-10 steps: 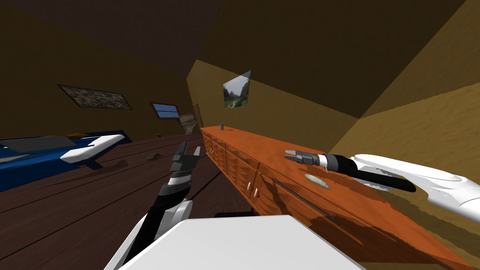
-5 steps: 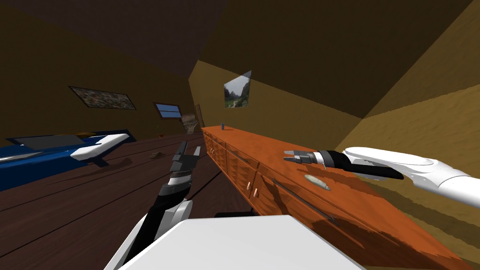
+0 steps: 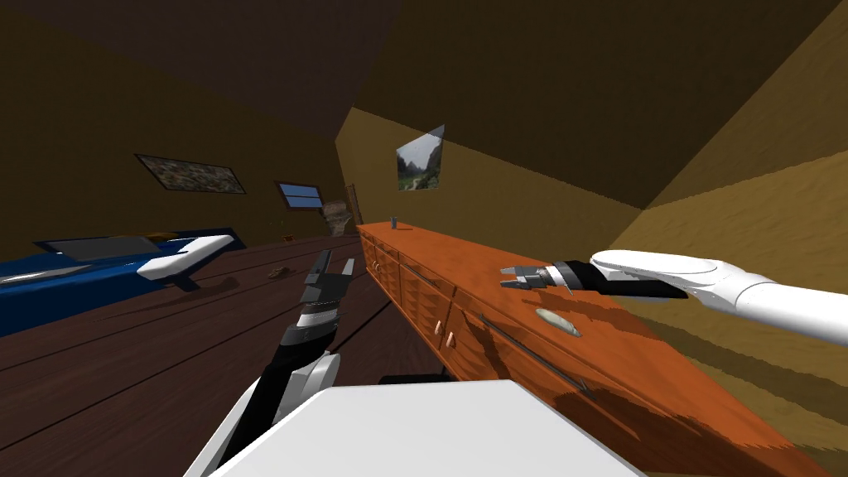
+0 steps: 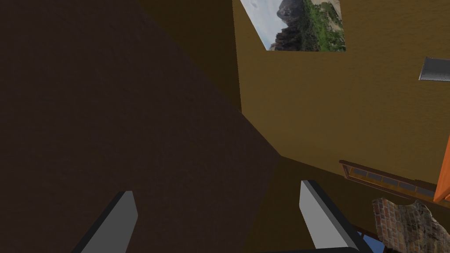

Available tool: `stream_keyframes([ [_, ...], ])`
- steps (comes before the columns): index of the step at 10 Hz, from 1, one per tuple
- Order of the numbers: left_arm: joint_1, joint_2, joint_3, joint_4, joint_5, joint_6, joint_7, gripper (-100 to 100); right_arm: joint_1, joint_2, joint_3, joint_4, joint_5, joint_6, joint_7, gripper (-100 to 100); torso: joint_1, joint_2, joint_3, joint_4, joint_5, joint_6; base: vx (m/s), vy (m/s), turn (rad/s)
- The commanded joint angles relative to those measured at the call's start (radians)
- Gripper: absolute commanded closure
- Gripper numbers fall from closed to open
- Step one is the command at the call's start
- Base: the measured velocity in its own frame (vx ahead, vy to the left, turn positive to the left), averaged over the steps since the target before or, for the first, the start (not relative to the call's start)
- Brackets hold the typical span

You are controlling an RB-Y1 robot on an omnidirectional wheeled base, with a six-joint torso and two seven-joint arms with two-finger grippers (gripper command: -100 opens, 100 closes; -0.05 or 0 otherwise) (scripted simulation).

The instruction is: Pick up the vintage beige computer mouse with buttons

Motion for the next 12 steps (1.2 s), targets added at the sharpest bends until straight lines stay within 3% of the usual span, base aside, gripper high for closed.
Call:
stream_keyframes([
  [1, 0.0, 0.0, 0.0, 0.0, 0.0, 0.0, 0.0, 0, 0.007, -0.046, 0.0, 0.009, 0.018, -0.007, -0.008, -100, 0.0, 0.0, 0.0, 0.0, 0.0, 0.0, -0.026, -0.038, 0.014],
  [7, 0.0, 0.0, 0.0, 0.0, 0.0, 0.0, 0.0, 0, 0.028, -0.206, 0.059, 0.054, 0.088, -0.023, -0.015, -100, 0.0, 0.001, 0.001, 0.0, 0.0, 0.0, -0.03, -0.044, 0.007],
  [9, 0.0, 0.0, 0.0, 0.0, 0.0, 0.0, 0.0, 0, 0.038, -0.283, 0.103, 0.074, 0.131, -0.028, -0.015, -100, -0.001, 0.001, 0.001, 0.0, 0.0, 0.0, -0.053, -0.062, -0.011],
  [10, 0.0, 0.0, 0.0, 0.0, 0.0, 0.0, 0.0, 0, 0.038, -0.289, 0.103, 0.074, 0.131, -0.028, -0.015, -100, -0.002, 0.002, 0.001, 0.001, -0.001, 0.0, -0.044, -0.055, 0.0],
  [12, 0.0, 0.0, 0.0, 0.0, 0.0, 0.0, 0.0, 0, 0.047, -0.352, 0.148, 0.086, 0.169, -0.031, -0.014, -100, -0.001, 0.001, 0.001, 0.0, -0.001, 0.001, -0.042, -0.069, -0.023],
])
